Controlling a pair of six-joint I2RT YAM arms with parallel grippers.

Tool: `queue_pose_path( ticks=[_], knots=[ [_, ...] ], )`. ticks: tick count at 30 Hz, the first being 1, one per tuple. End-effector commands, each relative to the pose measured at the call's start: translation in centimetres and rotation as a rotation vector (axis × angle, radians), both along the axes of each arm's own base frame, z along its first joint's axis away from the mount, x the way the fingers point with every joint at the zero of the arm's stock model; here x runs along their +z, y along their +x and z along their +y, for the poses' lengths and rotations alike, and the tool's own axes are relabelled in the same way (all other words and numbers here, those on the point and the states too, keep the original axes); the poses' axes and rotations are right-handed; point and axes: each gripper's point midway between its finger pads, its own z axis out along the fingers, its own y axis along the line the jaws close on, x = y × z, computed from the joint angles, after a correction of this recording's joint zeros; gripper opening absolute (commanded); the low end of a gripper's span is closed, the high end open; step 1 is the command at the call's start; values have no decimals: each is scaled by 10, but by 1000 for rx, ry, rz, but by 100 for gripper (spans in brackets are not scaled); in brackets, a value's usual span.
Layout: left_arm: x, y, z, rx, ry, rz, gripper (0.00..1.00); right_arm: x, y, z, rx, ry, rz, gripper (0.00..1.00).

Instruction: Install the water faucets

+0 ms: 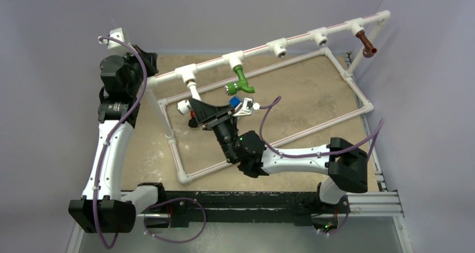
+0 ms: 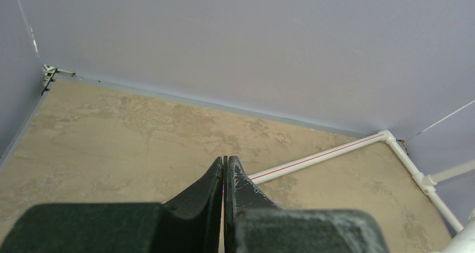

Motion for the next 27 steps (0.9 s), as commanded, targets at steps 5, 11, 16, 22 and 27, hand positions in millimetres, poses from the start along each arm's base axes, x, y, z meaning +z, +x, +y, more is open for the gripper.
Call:
queue_pose_path(
  ticks=[5, 11, 16, 22, 27],
  knots=[
    [-131, -23, -8, -33, -4, 441, 0, 81, -2, -43, 88, 548, 127, 0],
    [-132, -23, -8, -35, -6, 443, 0, 91, 0, -33, 139, 586, 217, 0],
    [-131, -23, -8, -34, -5, 442, 0, 100, 0, -35, 135, 587, 234, 0],
    [-131, -23, -8, -33, -5, 440, 0, 89, -3, -32, 144, 511, 235, 30],
    [-130, -23, -8, -35, -7, 438, 0, 81, -8, -26, 149, 397, 210, 65]
  ],
)
